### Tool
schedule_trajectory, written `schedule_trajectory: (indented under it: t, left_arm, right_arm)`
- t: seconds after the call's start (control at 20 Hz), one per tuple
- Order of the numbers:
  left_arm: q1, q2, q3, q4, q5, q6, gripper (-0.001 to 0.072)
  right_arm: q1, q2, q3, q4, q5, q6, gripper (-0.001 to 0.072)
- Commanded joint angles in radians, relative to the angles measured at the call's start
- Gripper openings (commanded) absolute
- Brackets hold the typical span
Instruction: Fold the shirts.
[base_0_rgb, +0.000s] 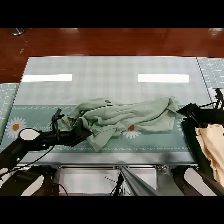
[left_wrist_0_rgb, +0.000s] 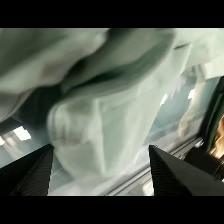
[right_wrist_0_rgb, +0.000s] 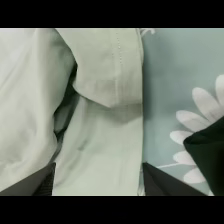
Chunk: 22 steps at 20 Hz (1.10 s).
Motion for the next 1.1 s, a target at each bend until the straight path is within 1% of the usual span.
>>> schedule_trajectory:
  t: [0.0,0.1,0.15,0.2,0.25,0.3,0.5,0.7,0.9,1.05]
  left_arm:
    - [-0.143,-0.080,0.029,-0.170,0.176,0.073,0.0702]
    - [-0.181,-0.156,0.074,-0.170,0.157,0.098,0.0701]
    - [-0.186,-0.192,0.098,-0.170,0.143,0.115,0.0689]
    - [-0.184,-0.227,0.126,-0.169,0.121,0.140,0.0392]
    - [-0.180,-0.252,0.151,-0.171,0.100,0.200,0.0033]
    - [-0.180,-0.268,0.179,-0.173,0.091,0.230,0.0021]
    - [-0.178,-0.274,0.262,-0.173,0.094,0.233,0.0021]
    - [-0.178,-0.274,0.288,-0.173,0.094,0.235,0.0021]
    - [-0.178,-0.274,0.288,-0.173,0.092,0.235,0.0021]
    - [-0.178,-0.274,0.288,-0.173,0.092,0.235,0.0022]
  right_arm:
    - [-0.001,-0.002,-0.002,0.008,-0.005,-0.015,0.0620]
    - [-0.001,-0.010,-0.001,0.010,-0.023,-0.031,0.0619]
    - [-0.001,-0.016,-0.001,0.018,-0.028,-0.042,0.0619]
    - [-0.001,-0.025,0.002,0.030,-0.027,-0.053,0.0619]
    - [-0.001,-0.035,0.003,0.046,-0.029,-0.067,0.0619]
    - [-0.001,-0.047,0.003,0.055,-0.038,-0.071,0.0620]
    - [-0.001,-0.150,0.071,0.060,-0.059,-0.072,0.0619]
    - [0.007,-0.323,0.202,0.056,-0.055,-0.056,0.0619]
    - [0.116,-0.462,0.295,0.058,-0.045,-0.046,0.0620]
    - [0.211,-0.527,0.369,0.053,-0.048,-0.013,0.0614]
